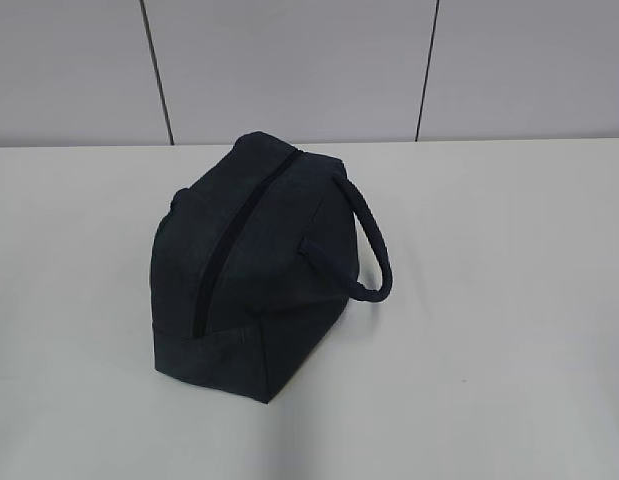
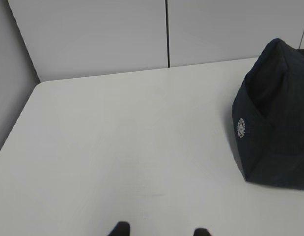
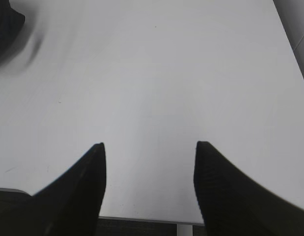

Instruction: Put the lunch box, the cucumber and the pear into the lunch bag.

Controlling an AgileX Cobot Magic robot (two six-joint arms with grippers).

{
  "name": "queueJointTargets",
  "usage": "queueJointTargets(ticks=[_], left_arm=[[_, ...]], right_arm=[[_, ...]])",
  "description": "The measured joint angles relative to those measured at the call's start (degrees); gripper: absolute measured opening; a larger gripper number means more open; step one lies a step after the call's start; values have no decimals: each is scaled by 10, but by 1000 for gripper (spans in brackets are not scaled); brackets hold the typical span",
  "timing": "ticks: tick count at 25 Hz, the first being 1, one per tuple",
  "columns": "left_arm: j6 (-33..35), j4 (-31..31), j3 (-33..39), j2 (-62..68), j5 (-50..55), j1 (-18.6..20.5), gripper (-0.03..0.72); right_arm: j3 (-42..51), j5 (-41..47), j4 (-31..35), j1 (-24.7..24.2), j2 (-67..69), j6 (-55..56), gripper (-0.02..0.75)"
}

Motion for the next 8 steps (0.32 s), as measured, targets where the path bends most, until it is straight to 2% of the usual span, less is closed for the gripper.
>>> queueJointTargets(ticks=[8], left_arm=[[0, 0, 0, 0, 0, 0, 241]], right_arm=[[0, 0, 0, 0, 0, 0, 443]])
